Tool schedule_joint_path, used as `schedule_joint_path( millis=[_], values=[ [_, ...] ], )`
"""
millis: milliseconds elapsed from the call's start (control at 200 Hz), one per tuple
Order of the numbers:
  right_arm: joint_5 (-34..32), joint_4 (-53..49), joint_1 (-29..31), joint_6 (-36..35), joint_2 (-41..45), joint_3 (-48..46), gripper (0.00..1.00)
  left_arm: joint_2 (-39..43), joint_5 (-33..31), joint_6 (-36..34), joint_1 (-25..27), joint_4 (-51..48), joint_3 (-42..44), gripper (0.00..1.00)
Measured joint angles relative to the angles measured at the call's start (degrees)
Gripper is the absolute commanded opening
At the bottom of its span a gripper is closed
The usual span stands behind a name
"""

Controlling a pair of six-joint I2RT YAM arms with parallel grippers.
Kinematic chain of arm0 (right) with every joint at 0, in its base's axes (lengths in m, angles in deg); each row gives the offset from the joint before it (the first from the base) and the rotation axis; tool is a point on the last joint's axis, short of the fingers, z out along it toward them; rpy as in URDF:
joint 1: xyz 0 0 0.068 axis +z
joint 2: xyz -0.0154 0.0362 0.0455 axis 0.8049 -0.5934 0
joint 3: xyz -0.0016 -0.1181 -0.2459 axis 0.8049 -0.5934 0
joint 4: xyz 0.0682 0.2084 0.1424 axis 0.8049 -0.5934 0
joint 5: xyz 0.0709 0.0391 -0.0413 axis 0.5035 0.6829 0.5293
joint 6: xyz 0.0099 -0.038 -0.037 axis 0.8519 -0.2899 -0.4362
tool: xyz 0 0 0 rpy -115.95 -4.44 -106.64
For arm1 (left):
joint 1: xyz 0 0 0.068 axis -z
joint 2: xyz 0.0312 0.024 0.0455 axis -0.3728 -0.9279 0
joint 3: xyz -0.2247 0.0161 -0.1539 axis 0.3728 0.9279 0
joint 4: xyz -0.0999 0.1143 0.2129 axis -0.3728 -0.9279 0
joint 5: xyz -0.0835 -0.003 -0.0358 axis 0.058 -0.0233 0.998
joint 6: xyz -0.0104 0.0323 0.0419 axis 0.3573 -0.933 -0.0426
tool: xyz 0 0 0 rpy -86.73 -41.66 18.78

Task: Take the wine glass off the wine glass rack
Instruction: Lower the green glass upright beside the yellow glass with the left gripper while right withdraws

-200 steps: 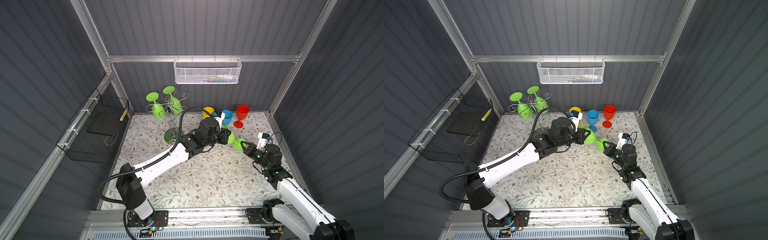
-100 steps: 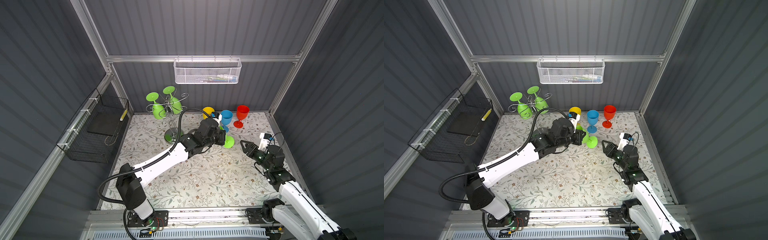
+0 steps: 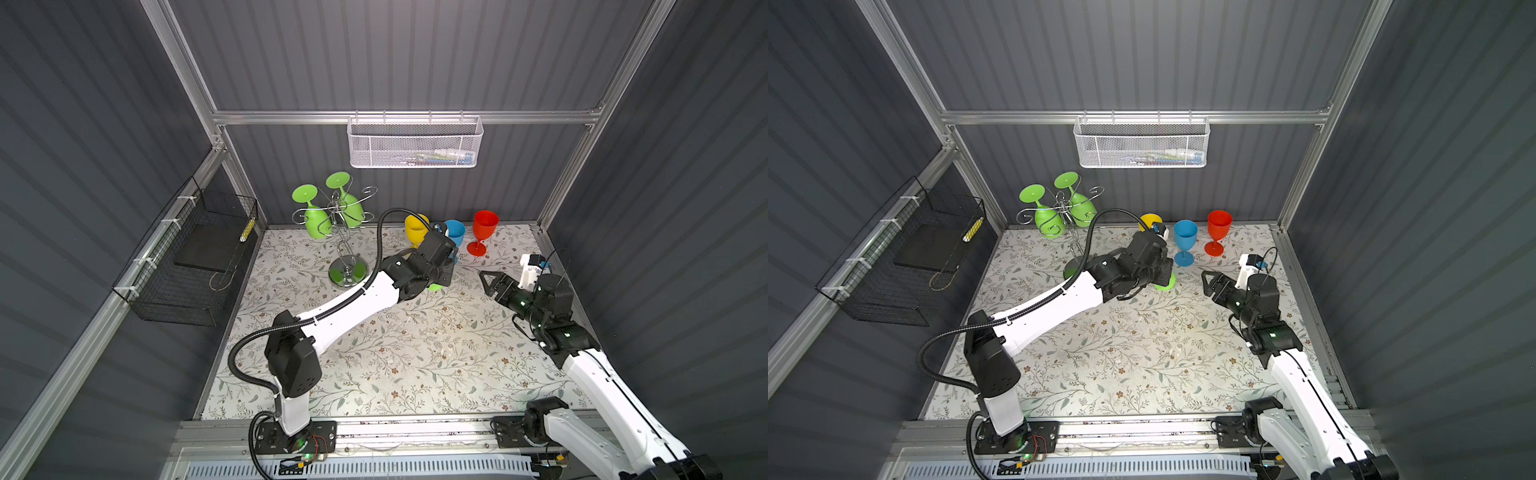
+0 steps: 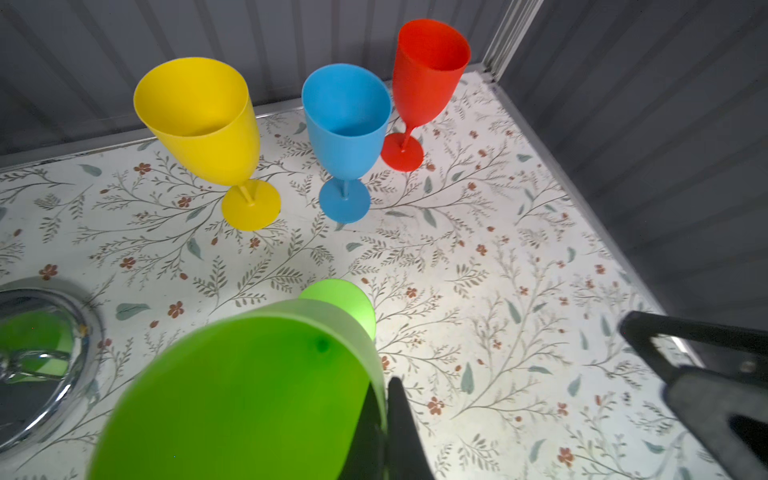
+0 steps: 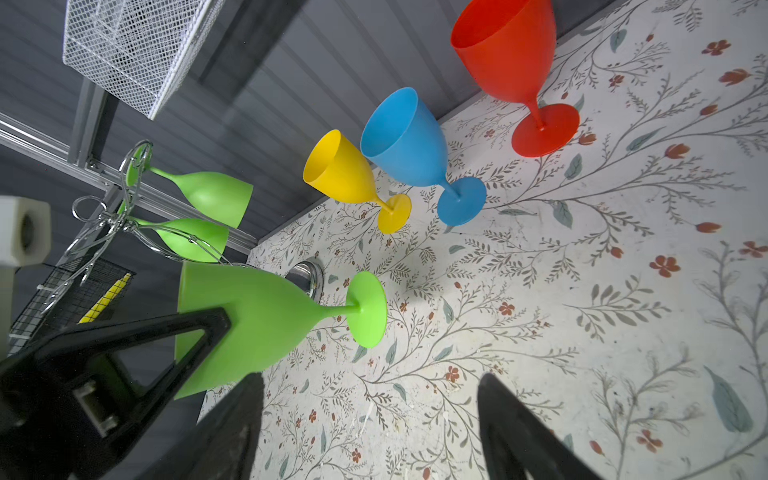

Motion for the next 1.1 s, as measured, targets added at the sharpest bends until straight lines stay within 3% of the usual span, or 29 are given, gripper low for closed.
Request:
schedule_joint_path(
  millis=[430, 851, 1101],
  values=[
    [1.68, -1.42, 0.02, -2.36, 1.05, -0.37, 0.89, -14.38, -4.13, -5.20, -1.51, -7.48, -13.31, 0.00],
    [1.84, -0.04, 0.02, -2.82, 1.84, -2.82, 0.88, -18.80, 1.31, -6.58, -9.09, -11.47, -20.57, 0.00],
    [2.12, 0.81, 0.02, -2.84, 1.81, -2.95, 0.88, -21.97, 3.98, -6.58, -10.08, -11.87, -22.77, 0.00]
  ],
)
